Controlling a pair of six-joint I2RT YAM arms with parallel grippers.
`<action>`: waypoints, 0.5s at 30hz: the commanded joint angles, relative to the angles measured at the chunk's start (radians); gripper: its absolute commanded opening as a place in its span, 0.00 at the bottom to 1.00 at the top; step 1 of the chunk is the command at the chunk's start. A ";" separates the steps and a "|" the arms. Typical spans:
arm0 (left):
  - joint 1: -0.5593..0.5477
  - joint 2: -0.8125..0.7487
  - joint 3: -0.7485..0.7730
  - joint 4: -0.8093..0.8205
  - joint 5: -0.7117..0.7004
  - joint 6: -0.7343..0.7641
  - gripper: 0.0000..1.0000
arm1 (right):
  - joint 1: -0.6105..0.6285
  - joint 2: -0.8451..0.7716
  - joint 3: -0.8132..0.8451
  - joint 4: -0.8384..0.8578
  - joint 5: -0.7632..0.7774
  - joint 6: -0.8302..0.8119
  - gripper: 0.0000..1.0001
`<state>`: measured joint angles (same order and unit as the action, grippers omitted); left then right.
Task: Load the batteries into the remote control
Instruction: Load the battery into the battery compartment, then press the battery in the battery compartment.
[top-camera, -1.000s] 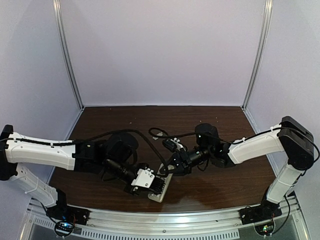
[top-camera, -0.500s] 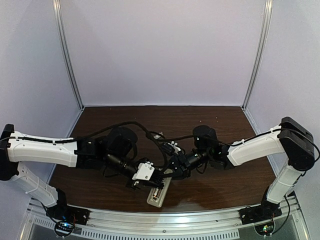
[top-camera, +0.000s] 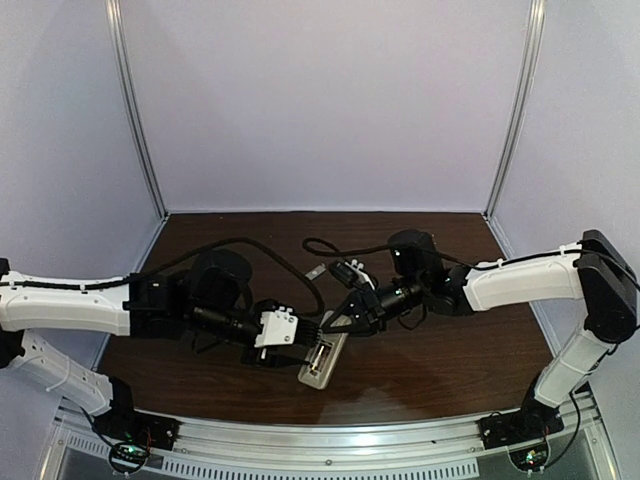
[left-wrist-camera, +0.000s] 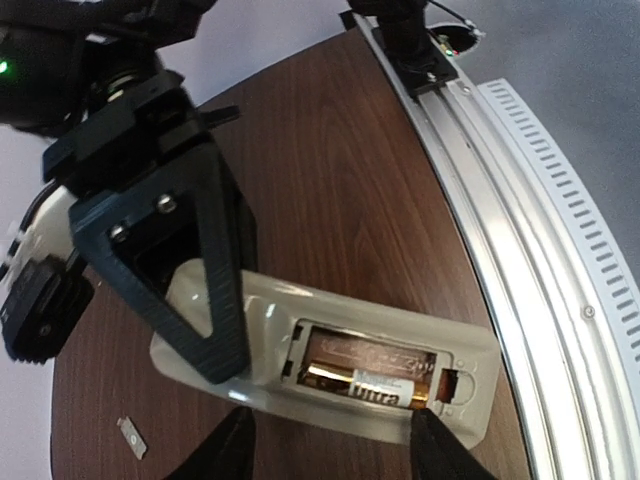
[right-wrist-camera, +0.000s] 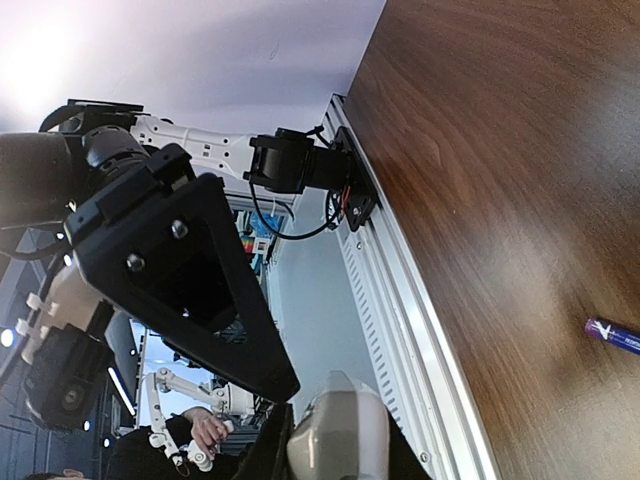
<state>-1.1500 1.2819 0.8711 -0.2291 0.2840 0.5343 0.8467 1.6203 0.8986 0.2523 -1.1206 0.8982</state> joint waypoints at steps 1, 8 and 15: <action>0.000 -0.094 -0.046 0.117 -0.215 -0.162 0.66 | -0.019 -0.042 0.025 -0.092 0.065 -0.107 0.00; 0.004 -0.133 -0.085 0.245 -0.488 -0.572 0.97 | -0.047 -0.106 0.025 -0.111 0.208 -0.167 0.00; -0.005 0.005 0.024 0.162 -0.483 -0.743 0.87 | -0.058 -0.150 -0.003 -0.051 0.357 -0.141 0.00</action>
<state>-1.1507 1.2320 0.8516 -0.0795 -0.1551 -0.0410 0.7948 1.5082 0.9081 0.1551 -0.8829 0.7616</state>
